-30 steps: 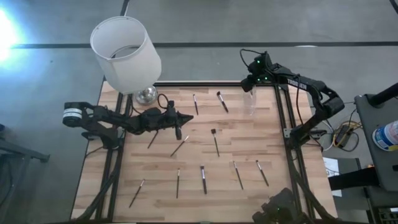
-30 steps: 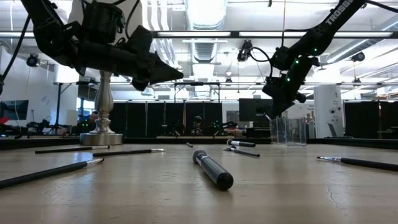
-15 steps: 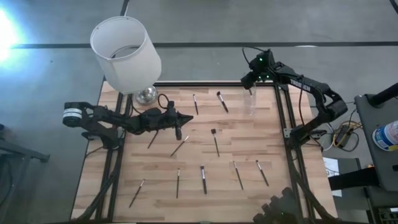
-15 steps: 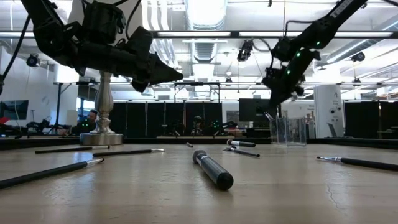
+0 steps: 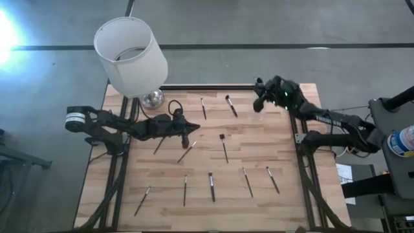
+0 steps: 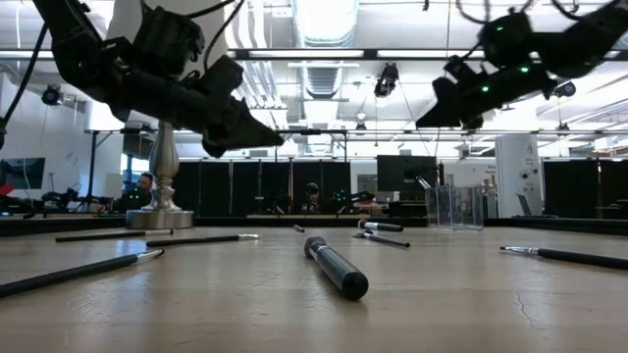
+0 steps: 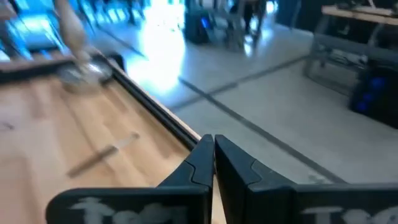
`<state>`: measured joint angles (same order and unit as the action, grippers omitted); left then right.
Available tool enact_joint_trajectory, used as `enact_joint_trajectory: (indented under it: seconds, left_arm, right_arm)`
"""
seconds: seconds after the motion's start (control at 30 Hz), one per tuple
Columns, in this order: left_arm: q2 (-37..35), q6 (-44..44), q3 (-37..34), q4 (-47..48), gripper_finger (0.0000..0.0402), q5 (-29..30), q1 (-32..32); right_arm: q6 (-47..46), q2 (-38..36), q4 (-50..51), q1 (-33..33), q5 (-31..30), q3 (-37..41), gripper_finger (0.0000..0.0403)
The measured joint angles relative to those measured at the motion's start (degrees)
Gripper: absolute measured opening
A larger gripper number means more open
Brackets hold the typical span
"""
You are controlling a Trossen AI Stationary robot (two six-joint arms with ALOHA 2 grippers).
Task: Put items in baskets/containers
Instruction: Put the eyeshadow brush into the transparent organizer
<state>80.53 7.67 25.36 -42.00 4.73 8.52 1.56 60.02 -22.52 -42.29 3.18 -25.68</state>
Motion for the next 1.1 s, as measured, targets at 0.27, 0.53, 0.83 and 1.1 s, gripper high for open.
enact_joint_trajectory:
  seconds: [0.27,0.53,0.83,1.1]
  left_arm:
    - [0.11,4.27,8.06,25.88,0.0,5.67,-5.74]
    - [4.1,17.63,16.62,48.51,0.0009,13.65,-13.27]
    - [11.15,24.55,22.2,53.63,0.0074,10.77,-11.84]
    - [14.68,24.81,23.5,53.65,0.0089,8.26,-7.66]
  right_arm:
    - [0.99,-5.18,0.44,6.67,2.87,4.84,0.0008]
    - [2.98,-5.43,-0.79,9.45,2.87,6.81,0.0008]
    - [2.98,-4.51,-0.45,9.45,2.87,6.72,0.0008]
    - [3.13,-4.51,-0.46,9.45,2.87,6.8,0.0008]
